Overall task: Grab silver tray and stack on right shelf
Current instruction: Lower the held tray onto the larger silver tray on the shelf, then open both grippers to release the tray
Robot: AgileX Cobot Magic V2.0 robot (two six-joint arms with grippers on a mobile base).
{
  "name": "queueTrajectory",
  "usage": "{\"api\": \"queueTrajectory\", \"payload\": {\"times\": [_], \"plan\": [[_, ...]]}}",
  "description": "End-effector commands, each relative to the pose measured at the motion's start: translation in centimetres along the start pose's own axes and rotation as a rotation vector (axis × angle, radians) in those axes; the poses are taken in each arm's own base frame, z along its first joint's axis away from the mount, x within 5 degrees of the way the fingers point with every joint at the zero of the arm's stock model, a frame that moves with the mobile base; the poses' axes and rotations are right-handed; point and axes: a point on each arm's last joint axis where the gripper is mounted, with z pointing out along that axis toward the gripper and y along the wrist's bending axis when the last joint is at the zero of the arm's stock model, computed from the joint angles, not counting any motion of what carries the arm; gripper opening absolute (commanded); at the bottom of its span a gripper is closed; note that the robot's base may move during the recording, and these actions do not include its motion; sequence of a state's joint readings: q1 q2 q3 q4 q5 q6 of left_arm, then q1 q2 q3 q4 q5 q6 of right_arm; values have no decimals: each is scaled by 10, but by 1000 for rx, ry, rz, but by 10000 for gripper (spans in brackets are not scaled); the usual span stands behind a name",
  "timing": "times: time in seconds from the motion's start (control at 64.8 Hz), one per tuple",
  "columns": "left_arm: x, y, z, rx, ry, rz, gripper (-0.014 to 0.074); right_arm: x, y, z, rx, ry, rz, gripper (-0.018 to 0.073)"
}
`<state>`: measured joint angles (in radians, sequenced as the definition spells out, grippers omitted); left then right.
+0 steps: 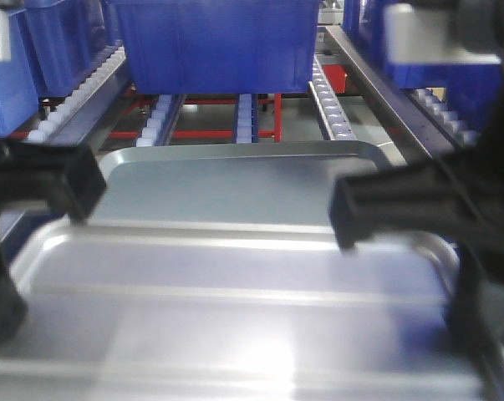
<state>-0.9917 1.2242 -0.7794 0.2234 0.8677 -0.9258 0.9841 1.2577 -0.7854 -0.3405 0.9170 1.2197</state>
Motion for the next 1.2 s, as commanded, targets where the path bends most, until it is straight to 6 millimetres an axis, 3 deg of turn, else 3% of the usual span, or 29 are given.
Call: {"api": "queueTrajectory", "payload": {"times": [0.0, 0.339, 0.555, 0.817, 1.188], "plan": [[-28, 5, -11, 35, -118, 47, -99, -30, 3, -9, -54, -116, -21, 57], [-106, 12, 22, 97, -260, 36, -99, -128, 2, 18, -91, -275, 32, 57], [-145, 6, 46, 79, -283, 33, -99, -173, 4, 43, -92, -326, 46, 57], [-158, 1, 66, 61, -257, 36, -100, -180, 6, 67, -46, -277, 50, 57], [-156, 3, 75, 37, -227, 47, -100, -179, 5, 68, -33, -265, 51, 58]]}}
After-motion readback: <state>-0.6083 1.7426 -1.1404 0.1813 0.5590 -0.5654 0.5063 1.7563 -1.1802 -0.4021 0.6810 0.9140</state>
